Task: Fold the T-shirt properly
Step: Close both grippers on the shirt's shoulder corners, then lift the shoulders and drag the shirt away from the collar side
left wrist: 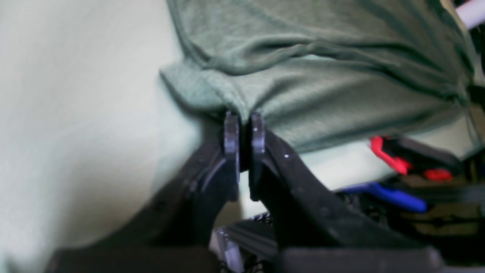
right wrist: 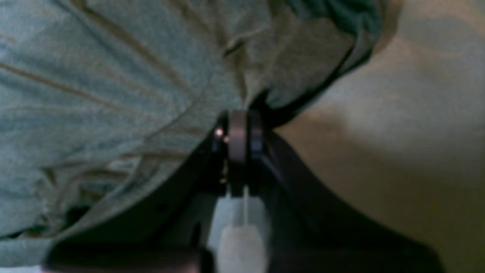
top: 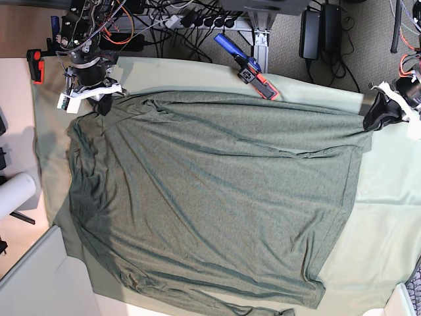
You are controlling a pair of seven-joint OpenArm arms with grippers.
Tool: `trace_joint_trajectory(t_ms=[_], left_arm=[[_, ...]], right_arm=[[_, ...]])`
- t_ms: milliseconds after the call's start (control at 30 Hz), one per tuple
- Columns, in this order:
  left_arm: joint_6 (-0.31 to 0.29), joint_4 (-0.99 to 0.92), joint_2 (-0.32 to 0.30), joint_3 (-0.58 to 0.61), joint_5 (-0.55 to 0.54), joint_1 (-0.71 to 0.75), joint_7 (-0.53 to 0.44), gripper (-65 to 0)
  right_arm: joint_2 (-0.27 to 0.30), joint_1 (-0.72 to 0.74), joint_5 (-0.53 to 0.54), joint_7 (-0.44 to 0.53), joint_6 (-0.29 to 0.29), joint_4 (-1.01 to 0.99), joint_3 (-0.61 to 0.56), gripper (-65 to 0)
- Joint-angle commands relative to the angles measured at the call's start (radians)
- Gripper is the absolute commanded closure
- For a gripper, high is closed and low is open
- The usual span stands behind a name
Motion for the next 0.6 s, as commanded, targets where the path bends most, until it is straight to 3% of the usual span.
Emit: trace_joint_trajectory(t_ms=[0,267,567], left_arm=[[-0.013,0.053,-0.012,-0.008,-0.022,0.009,-0.021,0.0],[-0.013,0.222,-0.012,-0.018,-0.021,0.013,-0.066,0.0],[-0.013,0.174,-0.012,0.041,0.059,-0.201,-0.075,0.0]], right_arm=[[0.017,0.005,0.013,0.019,-0.003,0.03,0.01,0.0],[0.018,0.011,0.09,0.011,-0.003,0.098,0.075,0.0],[0.019,0.109,0.098,0.008,-0.002,0.096,0.104,0.0]])
